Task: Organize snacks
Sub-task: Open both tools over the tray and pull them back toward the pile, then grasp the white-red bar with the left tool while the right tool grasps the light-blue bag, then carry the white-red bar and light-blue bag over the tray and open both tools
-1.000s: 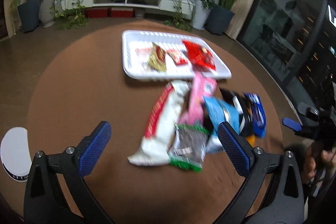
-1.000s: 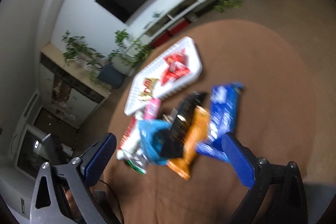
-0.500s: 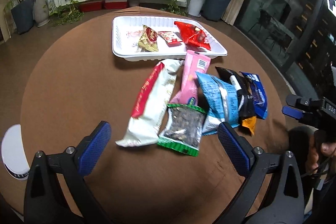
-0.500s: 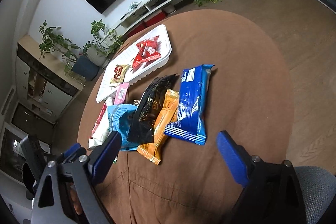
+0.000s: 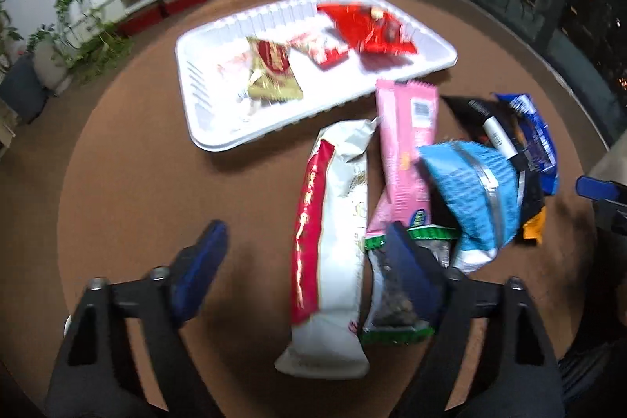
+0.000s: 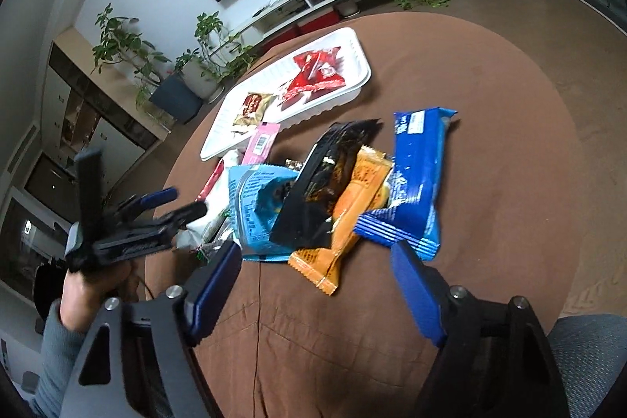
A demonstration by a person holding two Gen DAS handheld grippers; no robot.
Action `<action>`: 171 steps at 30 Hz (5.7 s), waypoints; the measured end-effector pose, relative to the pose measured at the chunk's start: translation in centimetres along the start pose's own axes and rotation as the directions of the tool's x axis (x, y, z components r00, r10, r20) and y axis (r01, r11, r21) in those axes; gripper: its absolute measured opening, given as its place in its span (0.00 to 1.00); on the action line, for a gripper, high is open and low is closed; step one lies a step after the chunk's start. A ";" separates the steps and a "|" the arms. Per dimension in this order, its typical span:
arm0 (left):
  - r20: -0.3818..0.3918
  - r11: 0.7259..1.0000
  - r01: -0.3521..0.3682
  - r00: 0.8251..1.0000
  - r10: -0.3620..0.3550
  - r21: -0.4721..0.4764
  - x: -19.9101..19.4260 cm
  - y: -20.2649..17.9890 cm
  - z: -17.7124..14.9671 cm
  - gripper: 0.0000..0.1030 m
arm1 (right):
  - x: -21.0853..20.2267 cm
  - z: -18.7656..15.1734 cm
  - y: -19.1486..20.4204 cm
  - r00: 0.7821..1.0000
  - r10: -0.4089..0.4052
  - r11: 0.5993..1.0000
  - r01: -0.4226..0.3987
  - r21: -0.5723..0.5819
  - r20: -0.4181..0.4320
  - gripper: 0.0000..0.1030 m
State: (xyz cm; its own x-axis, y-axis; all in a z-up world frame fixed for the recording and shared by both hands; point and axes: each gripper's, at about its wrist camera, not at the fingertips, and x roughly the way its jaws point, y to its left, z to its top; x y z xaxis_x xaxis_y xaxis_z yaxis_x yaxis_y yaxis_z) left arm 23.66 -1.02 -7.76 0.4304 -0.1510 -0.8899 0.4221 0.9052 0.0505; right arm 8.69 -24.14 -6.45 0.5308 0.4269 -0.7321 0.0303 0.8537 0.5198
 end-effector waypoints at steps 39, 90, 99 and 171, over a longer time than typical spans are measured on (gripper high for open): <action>-0.005 0.984 0.152 0.988 -0.153 -0.089 -0.4 1.3 -5.4 0.15 | 8.9 2.4 7.9 0.983 -0.108 0.969 0.071 -0.237 -0.147 0.59; 0.177 0.881 0.376 0.925 -0.336 -0.289 -4.0 1.9 -8.5 0.14 | 4.7 -0.2 5.9 0.988 0.064 0.988 -0.083 -0.129 -0.139 0.29; 0.262 0.844 0.421 0.901 -0.346 -0.333 -6.4 4.9 -7.3 0.14 | 0.7 3.5 1.3 0.996 0.082 0.997 -0.082 -0.010 -0.025 0.29; 0.184 0.912 0.184 0.975 -0.123 -0.366 11.4 8.7 14.9 0.20 | 21.3 20.1 6.9 0.983 -0.173 0.931 0.143 -0.335 -0.062 0.53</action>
State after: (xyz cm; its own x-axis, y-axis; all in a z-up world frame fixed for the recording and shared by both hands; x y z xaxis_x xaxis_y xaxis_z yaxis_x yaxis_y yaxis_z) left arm 44.10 -0.76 -10.69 0.5150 -0.3314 -0.7905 0.1723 0.9434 -0.2833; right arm 37.27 -15.14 -9.63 0.4644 0.2903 -0.8367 -0.1800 0.9560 0.2317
